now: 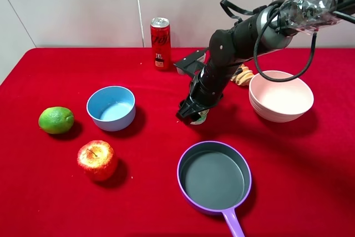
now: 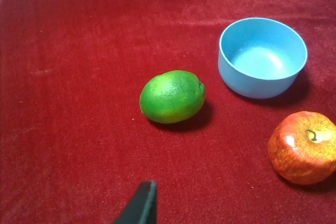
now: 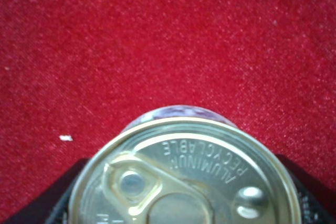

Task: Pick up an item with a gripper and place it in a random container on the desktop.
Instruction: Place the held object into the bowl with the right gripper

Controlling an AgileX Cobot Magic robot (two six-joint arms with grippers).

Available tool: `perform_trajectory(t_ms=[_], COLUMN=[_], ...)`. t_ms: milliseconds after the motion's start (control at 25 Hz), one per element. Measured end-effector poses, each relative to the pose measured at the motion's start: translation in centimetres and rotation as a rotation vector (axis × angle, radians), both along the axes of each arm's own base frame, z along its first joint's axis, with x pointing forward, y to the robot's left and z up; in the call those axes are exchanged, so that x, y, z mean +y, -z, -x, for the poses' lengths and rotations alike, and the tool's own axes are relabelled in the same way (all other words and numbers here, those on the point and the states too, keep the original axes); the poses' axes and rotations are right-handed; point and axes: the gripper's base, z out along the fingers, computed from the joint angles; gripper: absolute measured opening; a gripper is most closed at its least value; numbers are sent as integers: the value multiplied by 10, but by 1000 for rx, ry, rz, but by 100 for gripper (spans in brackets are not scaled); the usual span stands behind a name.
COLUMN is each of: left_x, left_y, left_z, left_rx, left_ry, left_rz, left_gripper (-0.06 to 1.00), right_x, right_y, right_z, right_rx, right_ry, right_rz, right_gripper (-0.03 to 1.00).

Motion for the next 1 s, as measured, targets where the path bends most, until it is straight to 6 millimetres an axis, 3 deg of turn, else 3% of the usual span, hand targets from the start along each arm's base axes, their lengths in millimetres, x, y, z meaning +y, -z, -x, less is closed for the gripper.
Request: perform_trajectory(t_ms=[1000], left_x=[0], left_y=[0], left_z=[0], left_rx=[0], left_ry=[0], left_rz=[0], left_gripper=[99], right_x=[0], right_y=[0], right_z=[0], right_rx=[4], right_ry=[2], right_rz=[-1], right_gripper=[48])
